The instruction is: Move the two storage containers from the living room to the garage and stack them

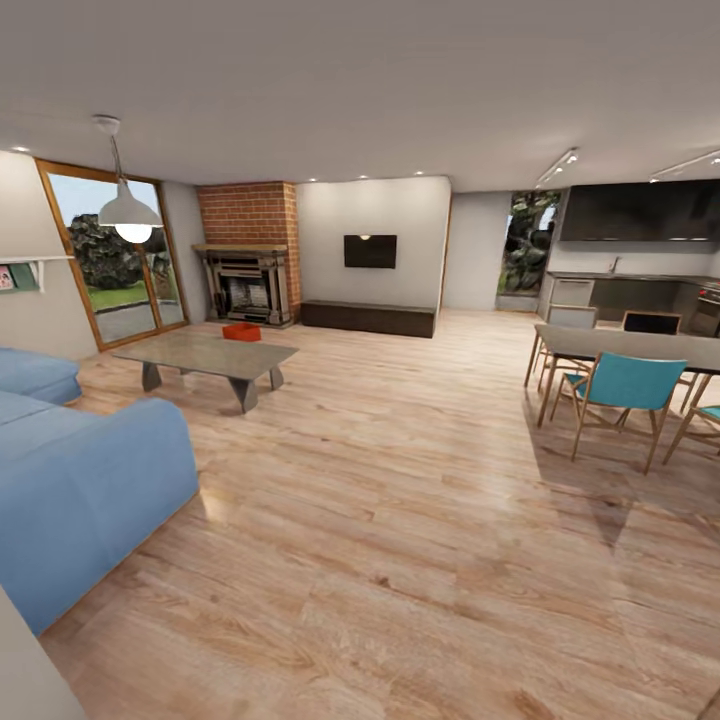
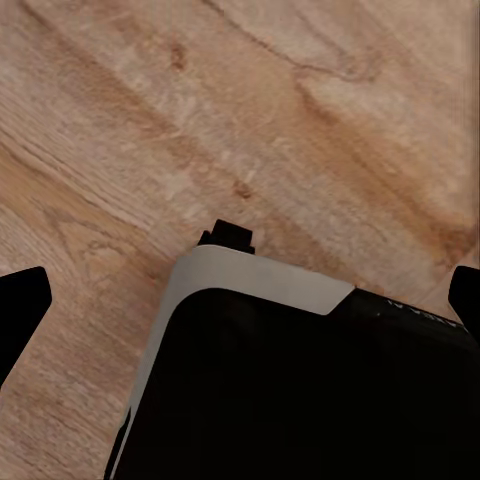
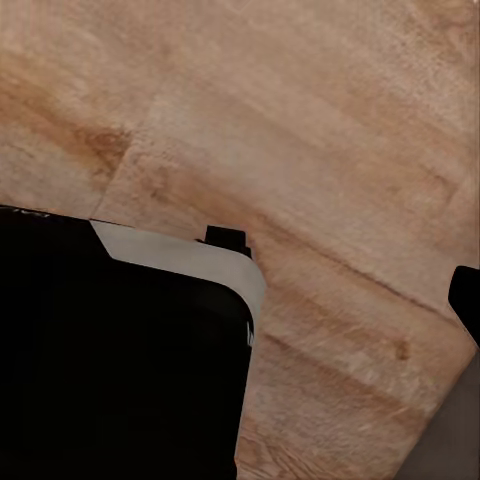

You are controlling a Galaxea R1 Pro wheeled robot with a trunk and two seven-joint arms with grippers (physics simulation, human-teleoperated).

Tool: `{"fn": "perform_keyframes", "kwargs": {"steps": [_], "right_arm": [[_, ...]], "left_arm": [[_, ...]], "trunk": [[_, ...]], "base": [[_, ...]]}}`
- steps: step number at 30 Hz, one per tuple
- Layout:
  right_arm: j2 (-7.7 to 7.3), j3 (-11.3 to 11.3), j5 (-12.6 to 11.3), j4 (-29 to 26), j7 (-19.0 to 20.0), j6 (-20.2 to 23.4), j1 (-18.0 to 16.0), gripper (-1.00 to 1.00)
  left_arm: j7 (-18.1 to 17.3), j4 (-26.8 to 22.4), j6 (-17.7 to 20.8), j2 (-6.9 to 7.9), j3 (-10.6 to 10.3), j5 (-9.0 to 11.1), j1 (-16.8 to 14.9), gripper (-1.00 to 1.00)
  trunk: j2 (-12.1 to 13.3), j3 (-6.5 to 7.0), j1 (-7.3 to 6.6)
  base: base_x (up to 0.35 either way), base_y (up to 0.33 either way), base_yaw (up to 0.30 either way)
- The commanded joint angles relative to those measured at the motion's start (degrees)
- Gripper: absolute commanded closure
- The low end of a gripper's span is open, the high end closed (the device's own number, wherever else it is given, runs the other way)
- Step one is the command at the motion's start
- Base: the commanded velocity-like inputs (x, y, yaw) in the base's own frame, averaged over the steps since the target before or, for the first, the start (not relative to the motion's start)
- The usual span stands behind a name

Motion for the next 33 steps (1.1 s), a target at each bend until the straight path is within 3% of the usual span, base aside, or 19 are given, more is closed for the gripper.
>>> {"fn": "perform_keyframes", "kwargs": {"steps": [1, 33], "right_arm": [[0.00, 0.19, 0.47, 0.16, -0.12, -0.28, -0.08, -1.00], [-0.09, 0.19, 0.48, 0.16, -0.12, -0.36, -0.08, -1.00]], "left_arm": [[0.12, 0.02, -0.07, -0.01, -0.22, 0.32, -0.04, -1.00], [0.12, 0.02, -0.26, -0.01, -0.24, 0.50, -0.04, -1.00]], "trunk": [[-0.05, -0.07, 0.04], [-0.05, -0.07, 0.04]], "base": [[0.324, 0.000, 0.000], [0.324, 0.000, 0.000]]}}
